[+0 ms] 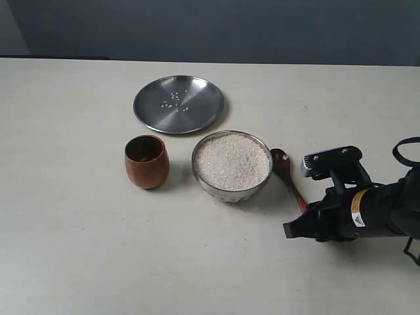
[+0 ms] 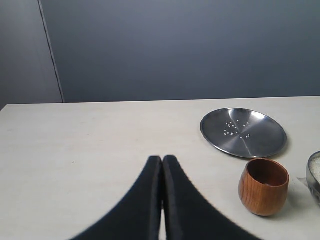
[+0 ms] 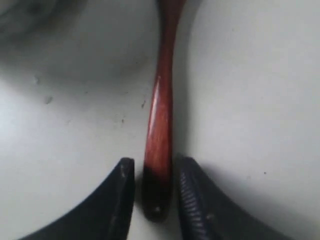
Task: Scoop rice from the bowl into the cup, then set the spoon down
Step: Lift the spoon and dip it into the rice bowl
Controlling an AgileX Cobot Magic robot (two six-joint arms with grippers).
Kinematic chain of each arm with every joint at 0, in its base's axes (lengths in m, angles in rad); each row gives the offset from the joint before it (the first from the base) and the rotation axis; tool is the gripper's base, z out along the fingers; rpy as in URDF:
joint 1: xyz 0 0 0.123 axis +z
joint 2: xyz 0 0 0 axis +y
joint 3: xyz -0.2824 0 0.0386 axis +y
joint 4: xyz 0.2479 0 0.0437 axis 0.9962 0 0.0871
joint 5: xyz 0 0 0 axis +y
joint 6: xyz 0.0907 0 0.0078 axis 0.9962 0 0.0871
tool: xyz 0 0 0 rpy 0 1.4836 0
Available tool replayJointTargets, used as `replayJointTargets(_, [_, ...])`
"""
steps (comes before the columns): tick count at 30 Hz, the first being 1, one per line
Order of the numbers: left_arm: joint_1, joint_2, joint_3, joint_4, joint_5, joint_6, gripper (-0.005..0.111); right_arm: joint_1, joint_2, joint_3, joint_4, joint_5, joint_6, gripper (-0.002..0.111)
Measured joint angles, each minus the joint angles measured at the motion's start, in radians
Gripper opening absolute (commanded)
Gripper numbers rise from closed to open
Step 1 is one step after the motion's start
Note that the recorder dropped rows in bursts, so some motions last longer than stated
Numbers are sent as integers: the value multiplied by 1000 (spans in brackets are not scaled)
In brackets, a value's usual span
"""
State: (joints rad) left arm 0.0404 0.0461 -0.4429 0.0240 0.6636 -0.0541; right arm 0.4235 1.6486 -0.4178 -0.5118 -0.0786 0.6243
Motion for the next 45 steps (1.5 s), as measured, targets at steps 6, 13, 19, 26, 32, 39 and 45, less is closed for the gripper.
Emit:
replayJointTargets(6, [0,0,0,0,0,0,0,0,7,-2,0,-20,0,0])
replayJointTargets(13, [0,0,0,0,0,0,0,0,-102,-81,0,203,0,0])
replayJointTargets(19, [0,0,0,0,0,0,0,19,-253,-206,-4,457,-132,0])
replayJointTargets(26, [0,0,0,0,0,0,0,201,-262,-367,-23,751,-374,0])
replayJointTargets(32, [0,0,0,0,0,0,0,368,-205,-520,-166,1111,-507,0])
replayJointTargets(39, [0,0,0,0,0,0,0,499,-66,-540,-321,1281,-521,0])
replayJointTargets(45, [0,0,0,0,0,0,0,577,7,-540,-432,1288,-497,0])
